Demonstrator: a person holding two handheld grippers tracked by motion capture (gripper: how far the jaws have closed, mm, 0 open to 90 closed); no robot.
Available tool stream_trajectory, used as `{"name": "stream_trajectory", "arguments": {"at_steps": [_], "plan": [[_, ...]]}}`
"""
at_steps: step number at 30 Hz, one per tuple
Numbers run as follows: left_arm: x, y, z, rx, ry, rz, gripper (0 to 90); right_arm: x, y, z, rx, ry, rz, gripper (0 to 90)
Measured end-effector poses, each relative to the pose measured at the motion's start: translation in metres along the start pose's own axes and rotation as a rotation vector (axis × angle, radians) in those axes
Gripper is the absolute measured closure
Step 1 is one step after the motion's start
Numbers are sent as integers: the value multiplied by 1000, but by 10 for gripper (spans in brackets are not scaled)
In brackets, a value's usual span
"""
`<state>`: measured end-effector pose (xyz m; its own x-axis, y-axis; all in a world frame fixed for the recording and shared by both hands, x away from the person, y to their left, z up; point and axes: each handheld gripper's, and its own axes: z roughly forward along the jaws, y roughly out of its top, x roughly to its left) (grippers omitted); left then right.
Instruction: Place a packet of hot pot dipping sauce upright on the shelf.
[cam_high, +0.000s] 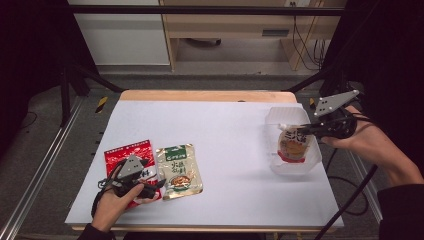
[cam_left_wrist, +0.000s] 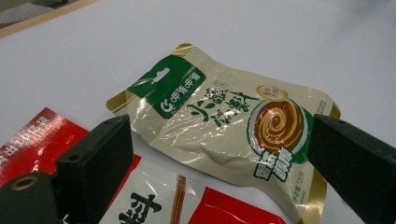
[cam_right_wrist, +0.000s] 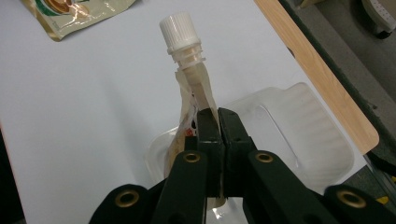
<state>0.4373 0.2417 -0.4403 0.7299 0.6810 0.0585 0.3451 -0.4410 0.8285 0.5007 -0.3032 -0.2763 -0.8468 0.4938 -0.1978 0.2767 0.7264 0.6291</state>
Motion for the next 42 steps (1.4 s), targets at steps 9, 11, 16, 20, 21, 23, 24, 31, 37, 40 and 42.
{"name": "stream_trajectory", "arguments": {"at_steps": [9,11,16,20,21,23,24,31,37,40,42], "plan": [[0,0,0,-1,2,2,68,3,-1,-1,-12,21,-3,886],[0,0,0,1,0,1,68,4,-2,0,-7,29,-3,885],[0,0,0,5,0,2,68,5,-6,4,9,48,2,885],[0,0,0,3,0,3,68,6,-12,10,27,58,8,883],[0,0,0,3,1,3,69,6,-14,12,30,59,11,883],[0,0,0,4,3,2,68,6,-17,16,32,59,19,883],[0,0,0,3,3,2,68,6,-20,18,30,62,24,883],[0,0,0,5,4,1,68,7,-33,33,43,74,45,880],[0,0,1,7,2,2,68,8,-41,39,66,64,54,869],[-1,0,1,9,2,3,68,7,-42,38,65,58,51,857],[0,0,1,10,2,3,68,7,-43,38,72,54,56,835]]}}
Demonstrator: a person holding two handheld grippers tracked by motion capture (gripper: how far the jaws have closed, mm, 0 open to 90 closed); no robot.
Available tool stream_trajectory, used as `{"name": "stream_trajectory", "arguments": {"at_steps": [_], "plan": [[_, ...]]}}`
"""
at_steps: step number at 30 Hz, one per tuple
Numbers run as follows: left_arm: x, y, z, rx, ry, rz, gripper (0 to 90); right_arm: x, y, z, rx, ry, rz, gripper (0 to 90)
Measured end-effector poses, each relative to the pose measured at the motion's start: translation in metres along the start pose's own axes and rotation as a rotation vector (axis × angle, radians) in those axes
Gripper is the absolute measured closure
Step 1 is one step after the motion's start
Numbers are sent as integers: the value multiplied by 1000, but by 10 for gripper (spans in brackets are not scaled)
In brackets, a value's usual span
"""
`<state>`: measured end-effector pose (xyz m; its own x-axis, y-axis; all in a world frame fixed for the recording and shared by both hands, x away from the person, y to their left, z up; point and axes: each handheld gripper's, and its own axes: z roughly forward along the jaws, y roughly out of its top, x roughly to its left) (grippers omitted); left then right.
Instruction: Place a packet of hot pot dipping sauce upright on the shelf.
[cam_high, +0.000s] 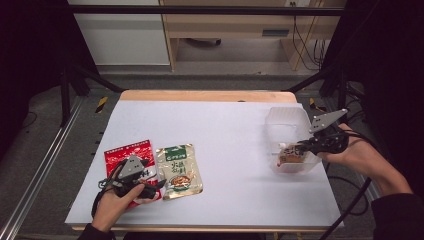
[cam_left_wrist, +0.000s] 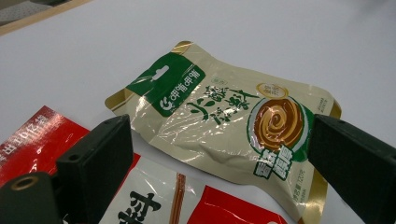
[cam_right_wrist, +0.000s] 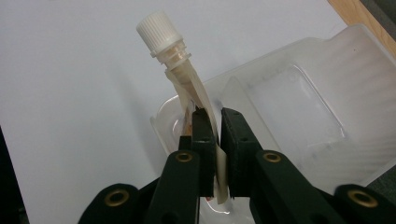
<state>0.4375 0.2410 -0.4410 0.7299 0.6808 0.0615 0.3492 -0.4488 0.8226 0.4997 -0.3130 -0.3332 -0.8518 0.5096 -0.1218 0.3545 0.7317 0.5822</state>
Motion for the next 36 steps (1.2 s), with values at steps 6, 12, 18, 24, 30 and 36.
{"name": "stream_trajectory", "arguments": {"at_steps": [6,12,18,24,30,36], "plan": [[1,0,-1,2,4,-3,68,1,-2,0,8,-23,12,661],[1,0,-1,-2,7,-5,68,9,2,-7,-30,-94,-9,390],[3,-1,-2,-2,12,-6,68,29,19,-22,-111,-170,-47,243],[4,-1,-2,0,12,-7,68,67,42,-28,-132,-265,-103,159],[6,-2,-4,-1,19,-11,68,111,59,-15,-187,-287,-107,124],[9,-3,-6,2,24,-21,68,150,67,11,-212,-330,-88,155]]}}
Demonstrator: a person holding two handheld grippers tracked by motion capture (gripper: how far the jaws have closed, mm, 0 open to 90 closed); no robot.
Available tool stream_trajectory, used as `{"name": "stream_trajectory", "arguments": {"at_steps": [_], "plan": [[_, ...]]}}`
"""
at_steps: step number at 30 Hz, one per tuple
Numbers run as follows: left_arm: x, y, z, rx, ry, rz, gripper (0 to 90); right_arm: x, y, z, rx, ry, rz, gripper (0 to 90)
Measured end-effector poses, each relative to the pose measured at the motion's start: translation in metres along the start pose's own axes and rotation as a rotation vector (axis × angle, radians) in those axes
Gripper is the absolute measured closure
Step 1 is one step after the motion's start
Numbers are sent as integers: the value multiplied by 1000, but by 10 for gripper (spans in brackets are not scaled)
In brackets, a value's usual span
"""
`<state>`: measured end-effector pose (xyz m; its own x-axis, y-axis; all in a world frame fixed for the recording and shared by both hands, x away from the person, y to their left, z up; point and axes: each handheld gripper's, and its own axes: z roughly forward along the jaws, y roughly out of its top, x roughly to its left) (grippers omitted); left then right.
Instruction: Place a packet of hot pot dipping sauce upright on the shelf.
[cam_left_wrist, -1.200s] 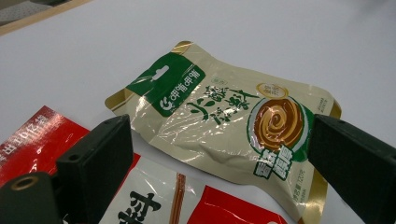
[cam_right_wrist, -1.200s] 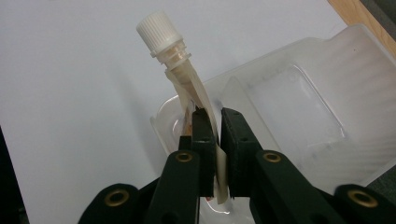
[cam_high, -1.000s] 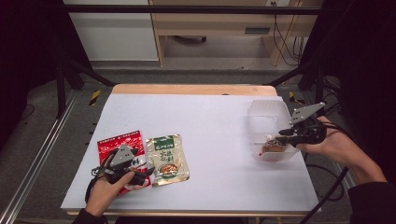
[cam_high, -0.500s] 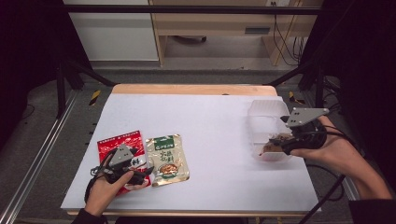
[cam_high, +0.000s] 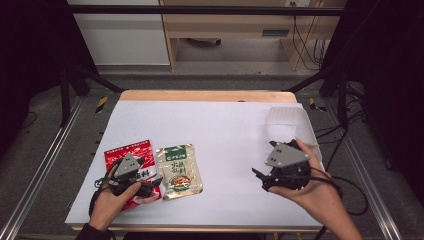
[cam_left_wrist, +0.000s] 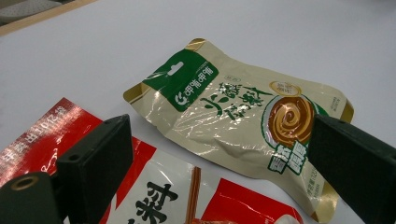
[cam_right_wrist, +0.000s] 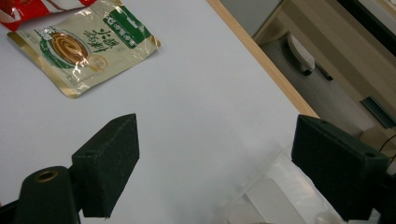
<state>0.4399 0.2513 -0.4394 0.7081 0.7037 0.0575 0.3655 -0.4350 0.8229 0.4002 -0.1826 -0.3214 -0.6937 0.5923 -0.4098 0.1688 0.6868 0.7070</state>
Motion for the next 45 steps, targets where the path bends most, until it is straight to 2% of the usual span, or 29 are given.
{"name": "stream_trajectory", "arguments": {"at_steps": [3,6,8,11,15,18,21,23,24,28,33,35,40,45], "plan": [[1,0,0,2,1,-4,68,20,2,8,-11,-11,26,173],[1,0,0,5,1,-4,68,42,4,21,4,-28,26,187],[1,0,0,5,1,-3,68,54,4,30,3,-17,44,195],[1,0,-1,8,1,-10,68,67,4,45,2,-1,63,220],[1,0,0,14,-6,-19,69,78,5,68,17,-25,80,264],[1,0,0,16,-5,-16,68,81,3,87,24,-20,119,280],[1,0,0,20,0,-16,69,80,1,102,9,-37,161,310],[1,-1,0,26,4,-21,68,80,-2,112,21,-68,132,332],[1,-1,1,27,3,-22,69,81,-4,116,32,-81,136,332],[1,0,3,33,-2,-19,69,86,-13,129,28,-40,206,318],[-2,1,4,41,2,-10,74,84,-16,128,-21,-6,308,271],[-3,1,5,44,7,-8,76,83,-17,129,-25,8,327,260],[-1,5,5,51,15,-1,88,89,-19,132,-8,19,319,252],[15,20,10,86,13,19,116,88,-17,130,-39,14,306,243]]}}
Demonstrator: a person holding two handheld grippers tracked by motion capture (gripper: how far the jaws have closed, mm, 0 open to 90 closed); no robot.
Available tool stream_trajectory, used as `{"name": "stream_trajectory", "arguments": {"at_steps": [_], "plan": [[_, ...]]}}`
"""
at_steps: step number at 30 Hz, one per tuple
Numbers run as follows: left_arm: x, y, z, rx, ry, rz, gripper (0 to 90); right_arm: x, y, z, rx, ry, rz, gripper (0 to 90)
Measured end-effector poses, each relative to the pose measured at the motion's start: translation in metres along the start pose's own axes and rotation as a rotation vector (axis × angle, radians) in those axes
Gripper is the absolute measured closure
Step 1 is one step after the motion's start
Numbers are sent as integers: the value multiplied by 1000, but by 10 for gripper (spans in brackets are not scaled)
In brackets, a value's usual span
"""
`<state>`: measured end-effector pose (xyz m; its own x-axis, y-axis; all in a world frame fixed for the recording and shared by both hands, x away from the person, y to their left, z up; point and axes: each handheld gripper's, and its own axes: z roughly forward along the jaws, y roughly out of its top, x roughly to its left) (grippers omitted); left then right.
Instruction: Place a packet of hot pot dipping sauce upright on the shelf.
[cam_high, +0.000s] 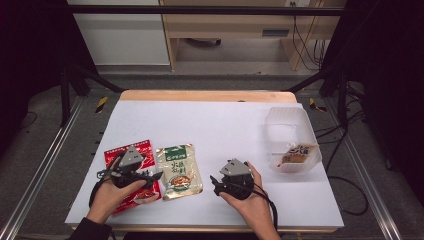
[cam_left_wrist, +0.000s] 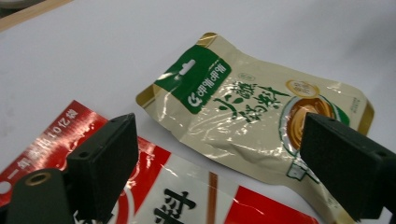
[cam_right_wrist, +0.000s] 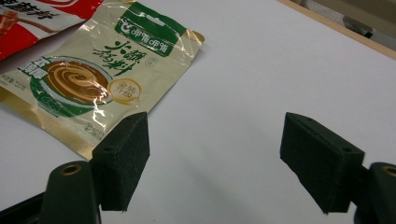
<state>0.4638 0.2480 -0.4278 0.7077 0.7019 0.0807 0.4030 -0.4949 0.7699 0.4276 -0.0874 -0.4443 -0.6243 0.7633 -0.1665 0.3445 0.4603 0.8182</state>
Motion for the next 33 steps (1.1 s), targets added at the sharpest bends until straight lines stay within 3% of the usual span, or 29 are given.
{"name": "stream_trajectory", "arguments": {"at_steps": [3,8,11,16,26,29,33], "plan": [[11,7,4,37,5,23,142,0,-2,0,10,0,-1,242],[32,12,17,45,-33,-18,197,1,-4,2,23,7,-16,241],[37,11,29,76,-45,-24,245,2,-5,2,31,12,-29,241],[44,9,50,120,-57,-37,249,4,-5,3,43,21,-39,240],[48,7,66,140,-112,-71,280,6,-6,6,54,35,-48,237],[45,7,69,142,-147,-77,332,6,-6,5,53,37,-48,237],[43,7,72,161,-158,-80,396,5,-6,5,52,38,-46,235]]}}
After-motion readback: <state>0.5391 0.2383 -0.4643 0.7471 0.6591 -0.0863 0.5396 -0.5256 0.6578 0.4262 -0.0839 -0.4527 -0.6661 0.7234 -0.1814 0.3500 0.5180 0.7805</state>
